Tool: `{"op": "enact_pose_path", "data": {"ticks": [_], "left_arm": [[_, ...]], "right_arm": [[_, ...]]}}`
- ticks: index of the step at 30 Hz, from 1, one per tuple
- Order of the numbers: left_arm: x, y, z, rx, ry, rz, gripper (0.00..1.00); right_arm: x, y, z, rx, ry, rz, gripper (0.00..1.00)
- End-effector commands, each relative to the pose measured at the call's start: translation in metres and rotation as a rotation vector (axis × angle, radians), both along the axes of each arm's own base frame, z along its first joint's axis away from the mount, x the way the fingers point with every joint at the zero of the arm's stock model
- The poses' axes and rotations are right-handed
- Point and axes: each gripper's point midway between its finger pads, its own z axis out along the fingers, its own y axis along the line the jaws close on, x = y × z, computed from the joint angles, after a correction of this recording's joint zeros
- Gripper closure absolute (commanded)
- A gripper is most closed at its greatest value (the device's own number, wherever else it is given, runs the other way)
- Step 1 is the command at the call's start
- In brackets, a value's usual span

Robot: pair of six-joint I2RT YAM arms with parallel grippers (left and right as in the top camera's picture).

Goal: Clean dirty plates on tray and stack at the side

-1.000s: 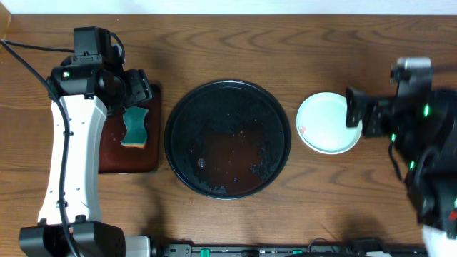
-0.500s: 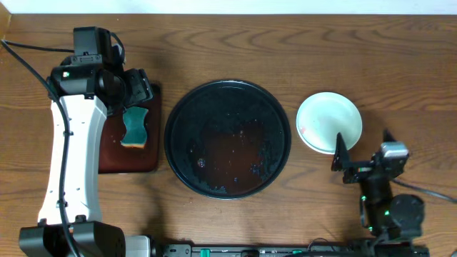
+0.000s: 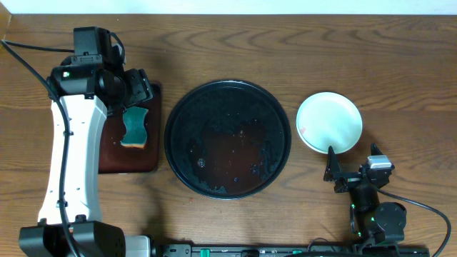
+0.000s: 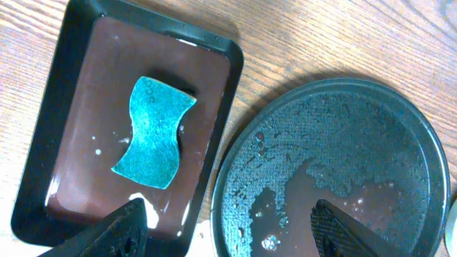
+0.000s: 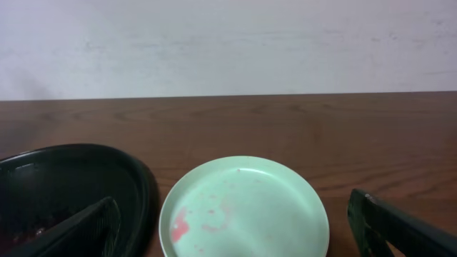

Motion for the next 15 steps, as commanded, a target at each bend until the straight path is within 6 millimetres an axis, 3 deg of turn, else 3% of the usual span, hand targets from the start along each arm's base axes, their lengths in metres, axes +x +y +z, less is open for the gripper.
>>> {"op": "enact_pose_path", "data": {"ticks": [1,15], "left_arm": [[0.0004,0.0012,-0.0014,-0.001,0.008,0.015,0.27],[0.0004,0.0012,-0.0013,-0.001,0.007,0.015,0.26]], "right_arm": [[-0.0005,0.0011,-0.0002,0.027,0.002,0.006,0.01],[-0.0004,0.0009,0.0002,0.051,0.003,0.003,0.01]]}}
